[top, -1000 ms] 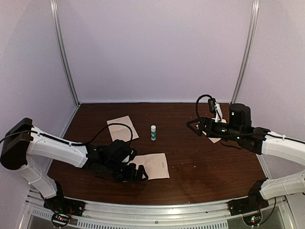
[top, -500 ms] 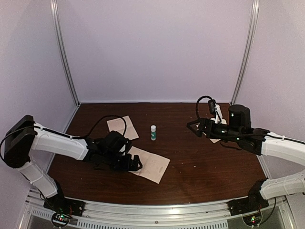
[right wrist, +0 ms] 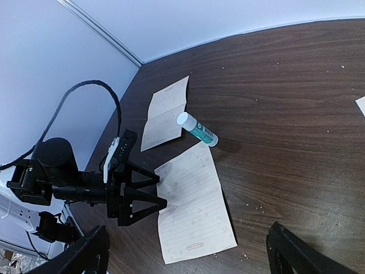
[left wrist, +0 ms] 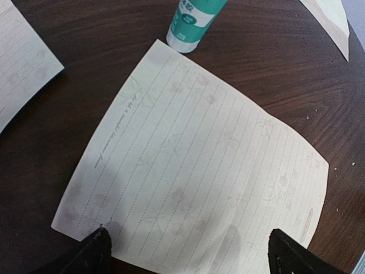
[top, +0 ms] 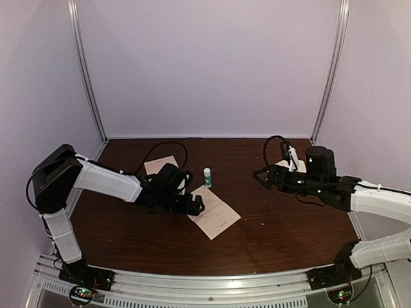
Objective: Place the letter into the envelope and seal it
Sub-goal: Move the letter to the center of the board, then pick up the letter from the center of the board.
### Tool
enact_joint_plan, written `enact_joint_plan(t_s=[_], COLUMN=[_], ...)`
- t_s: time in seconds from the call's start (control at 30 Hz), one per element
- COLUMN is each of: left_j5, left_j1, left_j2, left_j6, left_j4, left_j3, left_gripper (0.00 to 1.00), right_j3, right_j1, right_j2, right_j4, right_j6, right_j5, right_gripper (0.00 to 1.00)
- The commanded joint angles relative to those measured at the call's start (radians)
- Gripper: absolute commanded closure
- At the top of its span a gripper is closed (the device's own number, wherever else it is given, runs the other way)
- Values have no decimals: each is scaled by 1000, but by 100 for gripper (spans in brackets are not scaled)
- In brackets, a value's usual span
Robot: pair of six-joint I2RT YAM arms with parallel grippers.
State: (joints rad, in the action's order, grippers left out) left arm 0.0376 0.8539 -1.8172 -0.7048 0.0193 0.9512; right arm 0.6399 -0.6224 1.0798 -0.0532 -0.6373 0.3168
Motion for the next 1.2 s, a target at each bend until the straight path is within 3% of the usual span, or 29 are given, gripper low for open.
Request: enact_joint_plan(t_s=[0.0, 0.23, 0.5, 0.8, 1.17], left_j5=[-4, 3, 4, -74, -95], left_j1=[-9, -4, 74, 129, 129], left_j2=[-60, 11, 66, 36, -7], left_j6=[68, 54, 33, 1, 35], left_j4=[-10, -12, 22, 47, 60], left_j3=[38, 55, 8, 6, 42], left_gripper=[2, 3, 4, 9, 23], right_j3=[-17, 22, 190, 317, 406], right_j1=[-7, -6, 7, 24, 39], right_j2=[16, 98, 337, 576, 751], right_j4=[10, 43, 192, 237, 214], right_j6=[-31, 9, 140, 234, 250], right_j5=[-7, 80, 193, 300, 357], right_gripper=[5, 14, 30, 37, 43])
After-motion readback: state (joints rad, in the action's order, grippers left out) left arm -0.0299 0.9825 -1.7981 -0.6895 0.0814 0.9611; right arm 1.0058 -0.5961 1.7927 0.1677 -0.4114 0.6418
